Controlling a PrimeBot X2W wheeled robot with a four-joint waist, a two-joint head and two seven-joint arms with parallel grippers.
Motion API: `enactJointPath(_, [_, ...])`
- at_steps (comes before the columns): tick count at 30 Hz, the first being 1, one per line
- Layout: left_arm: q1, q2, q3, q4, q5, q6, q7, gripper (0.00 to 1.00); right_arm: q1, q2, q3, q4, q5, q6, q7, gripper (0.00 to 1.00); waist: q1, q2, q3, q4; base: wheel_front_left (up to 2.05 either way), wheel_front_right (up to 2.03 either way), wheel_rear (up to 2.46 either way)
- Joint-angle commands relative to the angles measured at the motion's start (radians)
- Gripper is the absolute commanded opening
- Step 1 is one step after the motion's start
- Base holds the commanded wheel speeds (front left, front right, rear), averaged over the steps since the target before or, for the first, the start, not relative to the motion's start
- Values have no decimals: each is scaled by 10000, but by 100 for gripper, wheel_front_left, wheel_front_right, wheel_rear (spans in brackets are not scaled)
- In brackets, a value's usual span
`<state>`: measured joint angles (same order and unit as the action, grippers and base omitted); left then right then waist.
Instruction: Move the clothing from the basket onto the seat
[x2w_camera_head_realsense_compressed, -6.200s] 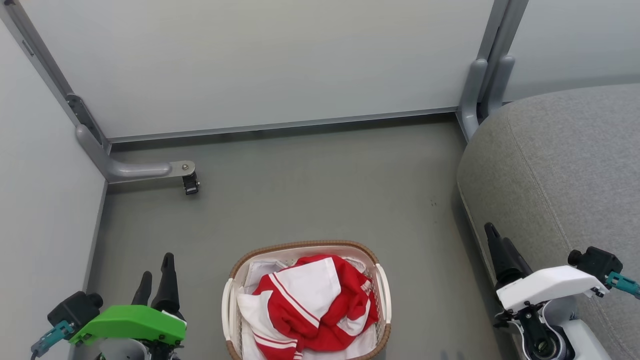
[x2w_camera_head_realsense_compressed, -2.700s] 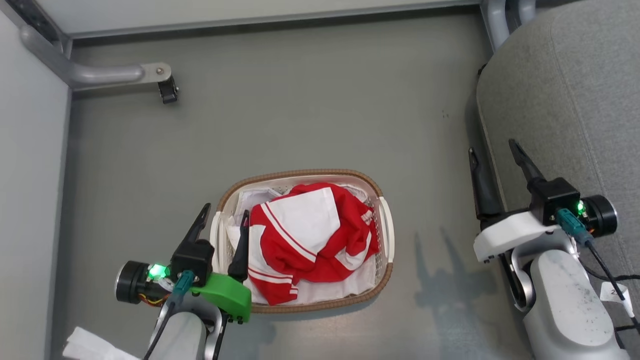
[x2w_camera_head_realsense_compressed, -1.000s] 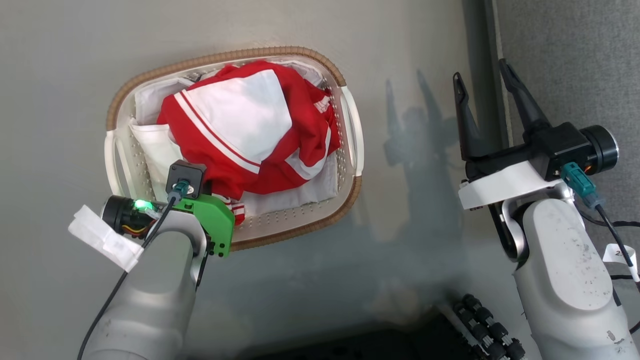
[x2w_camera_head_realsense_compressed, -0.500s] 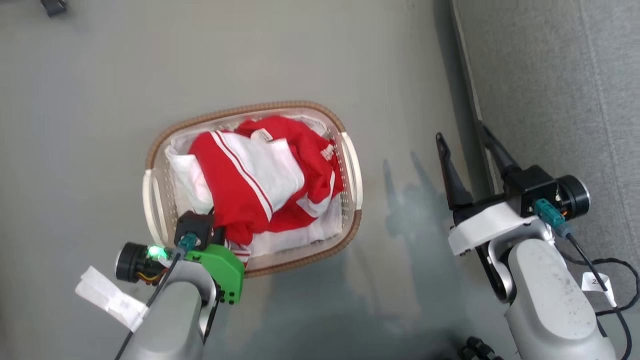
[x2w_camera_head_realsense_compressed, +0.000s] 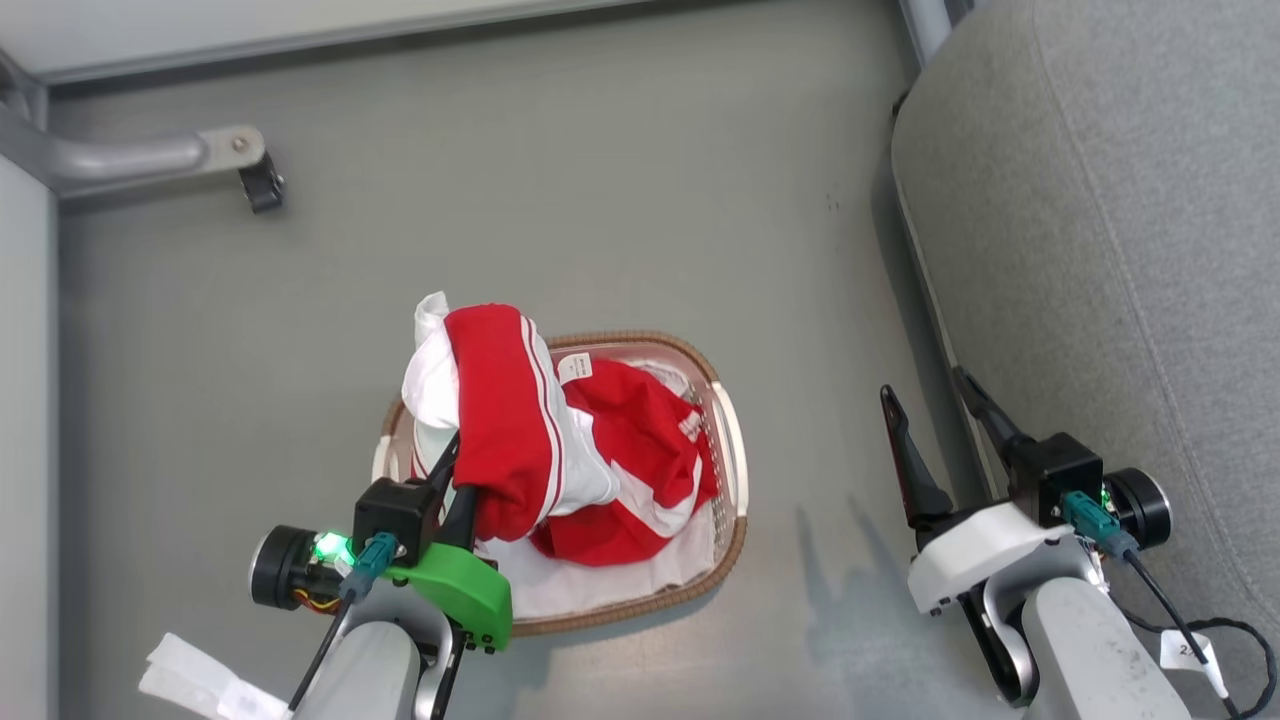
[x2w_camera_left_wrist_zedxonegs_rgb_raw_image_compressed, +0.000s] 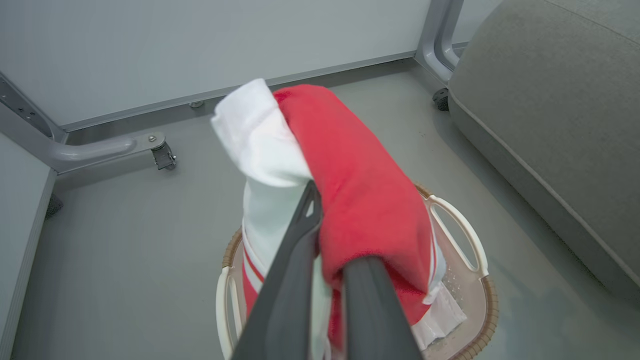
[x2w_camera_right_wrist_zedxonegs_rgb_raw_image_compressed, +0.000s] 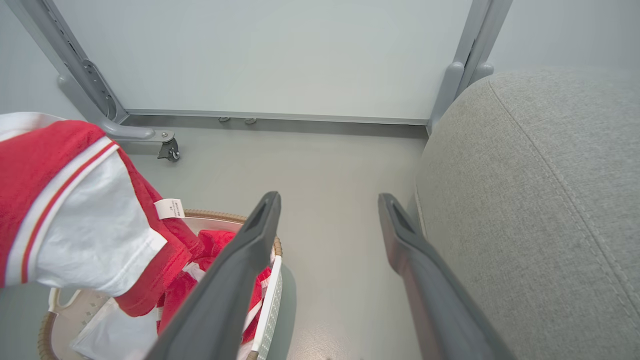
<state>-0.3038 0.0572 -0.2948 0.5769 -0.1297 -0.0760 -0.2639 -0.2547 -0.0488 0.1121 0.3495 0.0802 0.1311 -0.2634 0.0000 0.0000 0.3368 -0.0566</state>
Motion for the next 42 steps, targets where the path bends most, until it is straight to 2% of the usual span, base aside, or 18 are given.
enactJointPath(1, [249, 10, 86, -277, 1, -45, -12, 0, 230, -43, -13, 24, 6, -8, -20, 100, 0, 0, -1009, 367, 0, 0, 0])
enactJointPath(15, [952, -51, 383, -3084, -170, -309, -10, 0, 1358, -43, 127, 355, -22, -8, -20, 100, 0, 0, -2734, 388, 0, 0, 0])
enactJointPath(26, [877, -53, 9, -4007, -392, -210, -10, 0, 1603, -41, 403, 298, -35, -8, -20, 100, 0, 0, -2965, 325, 0, 0, 0])
enactJointPath(30, [858, -52, -115, -3947, -447, -196, -10, 0, 1262, -38, 1261, 55, -102, -7, -20, 100, 0, 0, -2881, 325, 0, 0, 0])
enactJointPath(37, [740, -51, -434, -3739, -688, -114, -12, 0, -55, -53, 4404, -436, 324, -8, -20, 100, 0, 0, -2670, 383, 0, 0, 0])
enactJointPath(42, [570, -48, -761, -3619, -873, -50, -10, 0, -1152, -50, 5861, -395, 784, -8, -20, 100, 0, 0, -2559, 534, 0, 0, 0])
